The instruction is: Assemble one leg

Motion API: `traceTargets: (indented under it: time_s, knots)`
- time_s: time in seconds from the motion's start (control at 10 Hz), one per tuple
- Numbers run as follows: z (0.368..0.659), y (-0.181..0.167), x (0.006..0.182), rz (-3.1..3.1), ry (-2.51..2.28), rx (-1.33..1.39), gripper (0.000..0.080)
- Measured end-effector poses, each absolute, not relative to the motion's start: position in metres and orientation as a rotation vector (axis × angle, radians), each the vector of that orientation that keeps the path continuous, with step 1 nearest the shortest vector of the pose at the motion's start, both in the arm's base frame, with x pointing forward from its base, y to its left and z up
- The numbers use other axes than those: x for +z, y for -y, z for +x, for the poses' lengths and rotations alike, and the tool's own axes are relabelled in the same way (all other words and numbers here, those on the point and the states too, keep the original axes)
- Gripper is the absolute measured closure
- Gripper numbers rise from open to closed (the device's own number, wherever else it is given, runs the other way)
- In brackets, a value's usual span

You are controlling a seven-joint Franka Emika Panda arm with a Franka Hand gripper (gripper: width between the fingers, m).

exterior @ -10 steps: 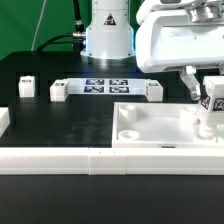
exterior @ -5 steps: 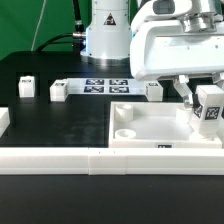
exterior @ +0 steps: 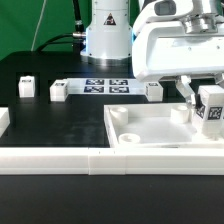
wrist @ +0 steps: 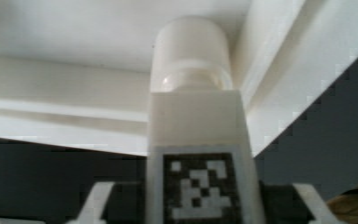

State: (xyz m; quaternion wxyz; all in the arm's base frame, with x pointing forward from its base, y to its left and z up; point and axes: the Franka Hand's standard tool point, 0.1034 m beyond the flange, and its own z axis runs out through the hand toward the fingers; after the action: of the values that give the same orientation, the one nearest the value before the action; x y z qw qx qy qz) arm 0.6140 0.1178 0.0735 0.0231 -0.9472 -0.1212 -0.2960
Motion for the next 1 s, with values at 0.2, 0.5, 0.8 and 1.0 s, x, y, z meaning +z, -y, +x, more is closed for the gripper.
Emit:
traceTargets:
  time_s: [0.2,0.5,0.8,1.0]
  knots:
    - [0.6140,-0.1177,0.0733,-2.934,0.375,-0.913,0.0502]
    - [0.6129,-0.1176,0.0714,-2.937,0.376,-0.900,0.0267]
    - [0.6127,-0.1176,0.0711,-2.937,0.376,-0.899,0.0157]
    - [0.6126,-0.1173,0.0712,-2.939,0.376,-0.894,0.0151]
